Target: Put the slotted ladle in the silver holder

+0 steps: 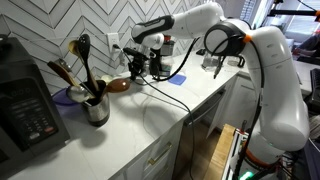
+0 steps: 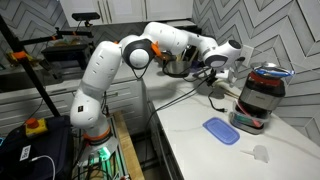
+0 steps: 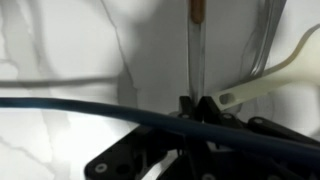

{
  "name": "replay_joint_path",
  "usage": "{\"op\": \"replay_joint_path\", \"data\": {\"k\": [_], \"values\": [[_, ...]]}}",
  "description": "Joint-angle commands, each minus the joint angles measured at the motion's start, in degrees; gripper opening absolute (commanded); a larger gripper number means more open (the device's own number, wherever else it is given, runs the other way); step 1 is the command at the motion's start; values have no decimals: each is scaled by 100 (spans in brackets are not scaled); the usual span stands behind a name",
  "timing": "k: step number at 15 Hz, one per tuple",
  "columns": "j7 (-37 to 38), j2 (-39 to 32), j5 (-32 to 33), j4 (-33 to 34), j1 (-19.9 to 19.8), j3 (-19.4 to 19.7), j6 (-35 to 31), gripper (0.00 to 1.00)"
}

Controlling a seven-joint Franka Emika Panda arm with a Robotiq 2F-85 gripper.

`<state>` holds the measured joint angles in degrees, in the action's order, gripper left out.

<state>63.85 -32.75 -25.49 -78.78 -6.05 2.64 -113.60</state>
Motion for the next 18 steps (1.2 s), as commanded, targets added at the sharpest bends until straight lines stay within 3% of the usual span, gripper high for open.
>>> {"op": "replay_joint_path", "data": {"k": [1, 3, 7, 11, 18], "values": [[428, 634, 724, -346, 171, 330, 564, 5], [486, 810, 1011, -408, 186, 392, 780, 5], [604, 1422, 1902, -897, 365, 633, 1, 5], [1108, 1920, 3413, -1100, 676, 787, -38, 5], [2591, 2242, 6274, -721, 1342, 532, 601, 5]]}}
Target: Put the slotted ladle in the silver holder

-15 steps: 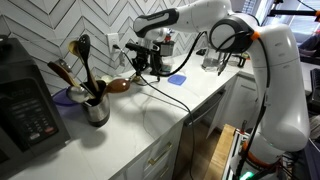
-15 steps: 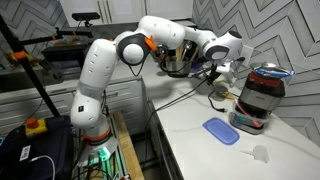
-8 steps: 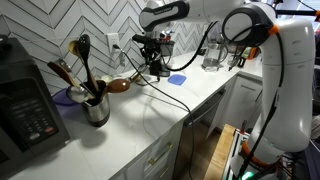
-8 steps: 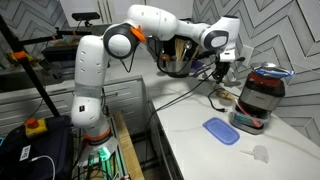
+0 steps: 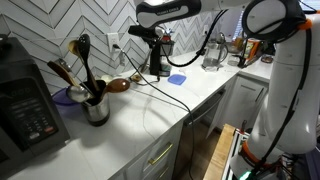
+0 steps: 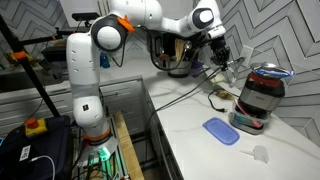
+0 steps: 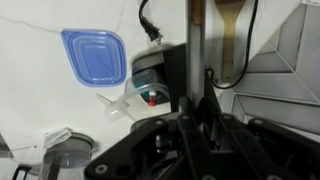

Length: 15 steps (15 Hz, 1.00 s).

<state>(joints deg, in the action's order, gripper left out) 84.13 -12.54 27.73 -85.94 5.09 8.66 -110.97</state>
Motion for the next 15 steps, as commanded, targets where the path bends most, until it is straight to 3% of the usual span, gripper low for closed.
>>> {"op": "replay_joint_path", "data": {"k": [1, 3, 4, 6, 9, 13, 14, 15], "values": [[718, 298, 1329, 36, 304, -126, 526, 5], [936, 524, 2089, 58, 407, -293, 978, 5], [596, 771, 2071, -31, 379, -440, 1252, 5], [-349, 1323, 1691, -388, 295, -730, 1420, 5], [-1160, 2157, 1419, -929, 287, -1042, 1422, 5], [-2133, 3162, 771, -1764, 232, -1216, 896, 5], [-1758, 2519, 1019, -1022, 94, -1396, 1284, 18], [-1921, 2741, 896, -1221, 70, -1425, 1183, 18]]}}
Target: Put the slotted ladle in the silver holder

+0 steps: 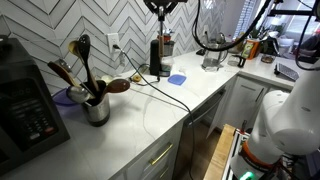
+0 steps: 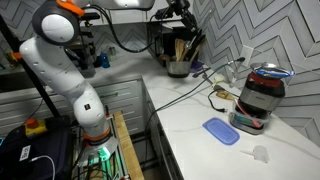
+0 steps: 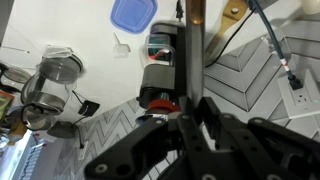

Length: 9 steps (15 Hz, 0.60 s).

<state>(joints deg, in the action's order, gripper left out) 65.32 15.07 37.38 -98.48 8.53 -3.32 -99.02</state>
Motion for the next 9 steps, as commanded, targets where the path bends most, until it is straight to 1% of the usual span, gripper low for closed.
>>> {"op": "replay_joint_path", "data": {"k": [1, 3, 9], "values": [[-126, 140, -128, -119, -293, -237, -79, 18], [-194, 270, -156, -279, -321, -239, -142, 18], [-200, 265, -155, -362, -338, -234, -210, 18]]}}
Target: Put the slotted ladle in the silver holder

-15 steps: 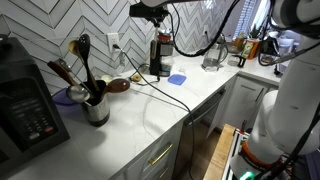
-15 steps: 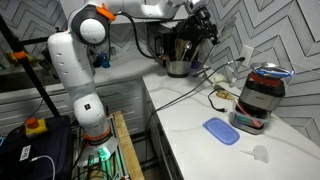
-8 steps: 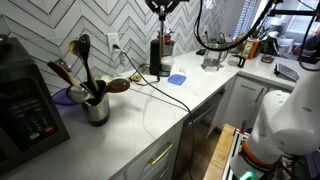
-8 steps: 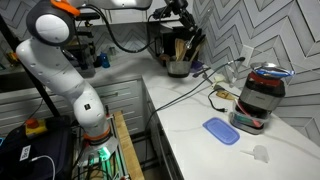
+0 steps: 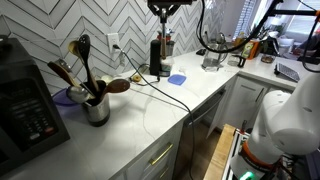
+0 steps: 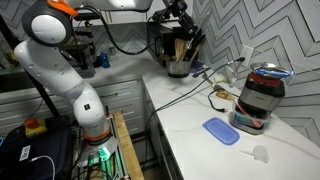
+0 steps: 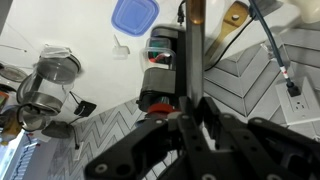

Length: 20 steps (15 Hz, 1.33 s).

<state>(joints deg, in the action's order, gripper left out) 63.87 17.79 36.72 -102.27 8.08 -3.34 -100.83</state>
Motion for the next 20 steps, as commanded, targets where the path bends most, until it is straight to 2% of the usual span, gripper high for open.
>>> {"op": "replay_joint_path", "data": {"k": [1, 3, 4, 5, 9, 11, 13, 17, 20], "values": [[-55, -7, -89, 17, -292, -232, -29, 18], [-56, -7, -89, 17, -293, -232, -31, 18], [65, -82, -43, 94, -236, -316, -221, 5], [-132, -66, 148, 82, -172, -387, -696, 5], [-728, -138, 185, 493, -82, -838, -1143, 5], [-1049, -235, 134, 690, -97, -911, -1681, 5], [-1381, -400, -8, 778, -123, -846, -2490, 5], [-2424, -945, -742, 861, -141, -636, -4088, 5], [-3390, -1285, -1698, 651, -97, -537, -5204, 5]]}}
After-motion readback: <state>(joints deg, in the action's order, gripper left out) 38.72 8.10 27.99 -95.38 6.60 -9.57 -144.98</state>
